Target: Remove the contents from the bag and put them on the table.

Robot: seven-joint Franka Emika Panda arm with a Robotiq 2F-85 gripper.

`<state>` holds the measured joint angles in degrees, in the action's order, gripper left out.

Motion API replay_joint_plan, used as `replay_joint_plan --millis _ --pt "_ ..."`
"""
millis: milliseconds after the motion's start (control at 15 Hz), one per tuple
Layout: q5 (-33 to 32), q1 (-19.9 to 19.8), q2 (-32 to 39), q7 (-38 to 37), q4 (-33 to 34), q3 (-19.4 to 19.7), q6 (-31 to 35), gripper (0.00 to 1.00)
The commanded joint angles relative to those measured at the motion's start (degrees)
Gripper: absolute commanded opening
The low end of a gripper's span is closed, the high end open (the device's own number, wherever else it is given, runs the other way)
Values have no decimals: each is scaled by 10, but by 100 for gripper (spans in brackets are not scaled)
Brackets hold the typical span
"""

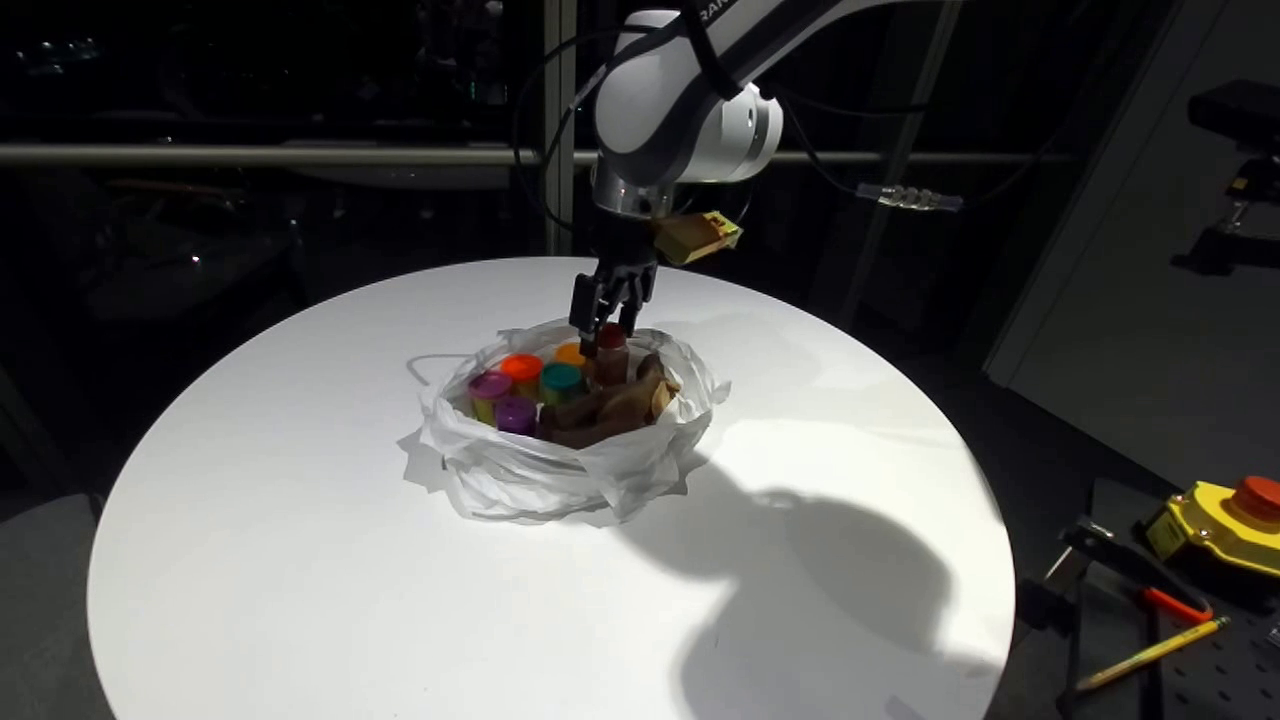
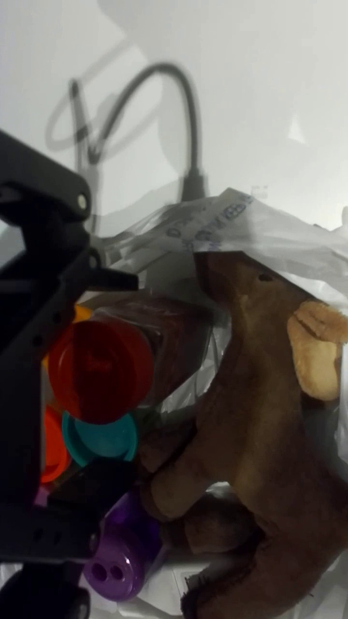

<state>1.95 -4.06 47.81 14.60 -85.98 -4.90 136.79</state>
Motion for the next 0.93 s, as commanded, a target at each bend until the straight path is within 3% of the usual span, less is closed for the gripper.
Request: replay_joint_plan --millis 0,267,533,867 --pt "-6 10 16 -21 24 10 22 58" --pt "-19 24 8 -58 8 31 70 27" --pt "-17 41 -36 -99 -47 42 93 25" --pt "-22 66 -149 -151 -198 62 211 25"
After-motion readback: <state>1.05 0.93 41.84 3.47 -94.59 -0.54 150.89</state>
